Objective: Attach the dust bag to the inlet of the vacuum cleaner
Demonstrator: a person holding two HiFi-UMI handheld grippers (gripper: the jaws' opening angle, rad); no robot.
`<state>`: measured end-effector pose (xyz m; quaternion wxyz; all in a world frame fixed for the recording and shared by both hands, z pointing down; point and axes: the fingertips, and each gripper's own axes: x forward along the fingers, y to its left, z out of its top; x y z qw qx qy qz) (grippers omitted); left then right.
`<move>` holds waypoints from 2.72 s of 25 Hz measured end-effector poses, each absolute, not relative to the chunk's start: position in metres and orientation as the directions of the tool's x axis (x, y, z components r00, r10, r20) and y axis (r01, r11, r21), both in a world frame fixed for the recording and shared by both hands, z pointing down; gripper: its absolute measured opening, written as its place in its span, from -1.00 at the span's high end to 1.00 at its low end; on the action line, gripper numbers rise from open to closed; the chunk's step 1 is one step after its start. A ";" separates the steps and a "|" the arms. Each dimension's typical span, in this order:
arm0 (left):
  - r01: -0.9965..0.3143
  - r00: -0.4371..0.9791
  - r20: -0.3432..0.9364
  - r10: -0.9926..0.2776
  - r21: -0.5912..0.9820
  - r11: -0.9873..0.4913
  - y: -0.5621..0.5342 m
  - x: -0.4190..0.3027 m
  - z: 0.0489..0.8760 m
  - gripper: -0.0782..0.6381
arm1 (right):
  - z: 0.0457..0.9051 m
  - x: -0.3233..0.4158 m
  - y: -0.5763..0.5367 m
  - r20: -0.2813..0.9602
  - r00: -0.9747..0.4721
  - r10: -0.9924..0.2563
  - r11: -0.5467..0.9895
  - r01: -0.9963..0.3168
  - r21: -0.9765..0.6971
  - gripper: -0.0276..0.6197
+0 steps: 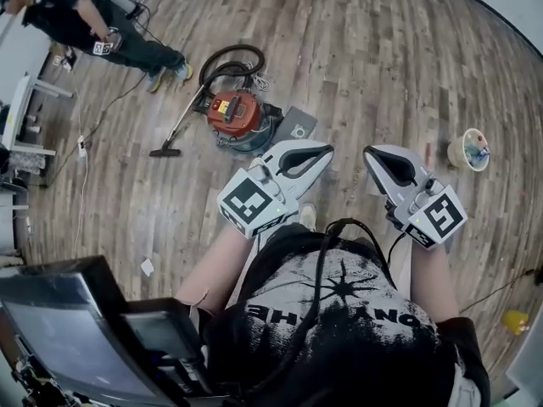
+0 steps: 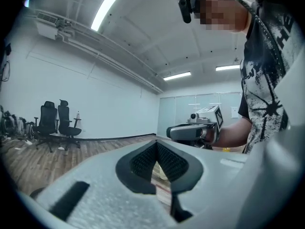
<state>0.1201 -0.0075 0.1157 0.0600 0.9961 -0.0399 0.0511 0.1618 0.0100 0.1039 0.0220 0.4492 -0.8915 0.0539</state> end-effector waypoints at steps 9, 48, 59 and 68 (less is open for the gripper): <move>-0.143 0.986 0.099 -0.131 0.129 -0.981 -0.081 0.118 0.122 0.79 | 0.103 0.164 -0.064 0.112 -0.637 -0.762 0.637 -0.770 -0.042 0.90; -0.856 0.516 0.149 -0.843 0.110 -0.504 -0.249 0.092 0.136 0.79 | 0.137 0.107 -0.268 0.213 -0.975 0.067 0.997 0.072 0.015 0.90; -0.861 0.509 0.189 -0.840 0.106 -0.498 -0.273 0.065 0.149 0.79 | 0.175 0.091 -0.287 0.304 -0.948 0.092 0.995 0.100 0.011 0.90; -0.895 0.442 0.244 -0.863 0.189 -0.405 -0.301 0.093 0.220 0.79 | 0.299 0.117 -0.319 0.417 -0.892 0.176 0.978 0.206 0.026 0.90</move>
